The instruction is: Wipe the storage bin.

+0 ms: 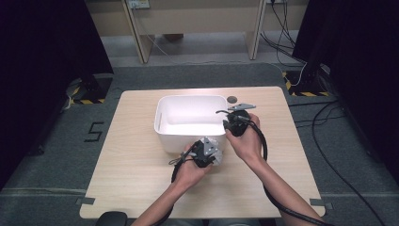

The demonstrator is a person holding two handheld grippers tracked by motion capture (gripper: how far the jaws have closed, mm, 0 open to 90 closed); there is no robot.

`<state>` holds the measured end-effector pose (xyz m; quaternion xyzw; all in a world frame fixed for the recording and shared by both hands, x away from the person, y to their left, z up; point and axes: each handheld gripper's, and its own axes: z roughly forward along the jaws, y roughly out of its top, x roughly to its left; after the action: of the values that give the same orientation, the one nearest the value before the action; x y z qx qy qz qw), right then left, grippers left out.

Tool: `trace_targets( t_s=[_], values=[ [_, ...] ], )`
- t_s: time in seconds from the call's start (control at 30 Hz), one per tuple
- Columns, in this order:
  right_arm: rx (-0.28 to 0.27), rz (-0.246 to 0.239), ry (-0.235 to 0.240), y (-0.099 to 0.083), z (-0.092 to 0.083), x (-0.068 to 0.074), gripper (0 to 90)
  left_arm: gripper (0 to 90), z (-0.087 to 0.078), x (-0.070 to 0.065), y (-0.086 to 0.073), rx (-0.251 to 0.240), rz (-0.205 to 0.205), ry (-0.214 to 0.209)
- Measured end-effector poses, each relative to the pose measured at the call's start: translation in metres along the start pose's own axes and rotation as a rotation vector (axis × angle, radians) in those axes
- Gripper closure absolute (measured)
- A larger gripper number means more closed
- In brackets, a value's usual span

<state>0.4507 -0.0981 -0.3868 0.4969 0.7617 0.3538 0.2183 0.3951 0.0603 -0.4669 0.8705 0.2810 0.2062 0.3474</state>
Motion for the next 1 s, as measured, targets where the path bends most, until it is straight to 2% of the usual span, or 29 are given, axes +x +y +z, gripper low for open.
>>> trace_targets(
  t_s=[0.33,0.57,1.0],
  values=[
    [-0.001,-0.013,-0.001,-0.001,0.002,0.001,76.1,74.9,-0.010,-0.003,0.012,-0.037,0.015,-0.002],
    [0.003,0.002,0.006,0.000,0.002,0.000,76.1,74.9,-0.012,-0.003,0.014,-0.041,0.015,0.001],
    [0.007,0.065,0.068,0.003,0.006,-0.010,73.2,74.8,-0.012,-0.004,0.013,-0.032,0.027,-0.002]
  ],
)
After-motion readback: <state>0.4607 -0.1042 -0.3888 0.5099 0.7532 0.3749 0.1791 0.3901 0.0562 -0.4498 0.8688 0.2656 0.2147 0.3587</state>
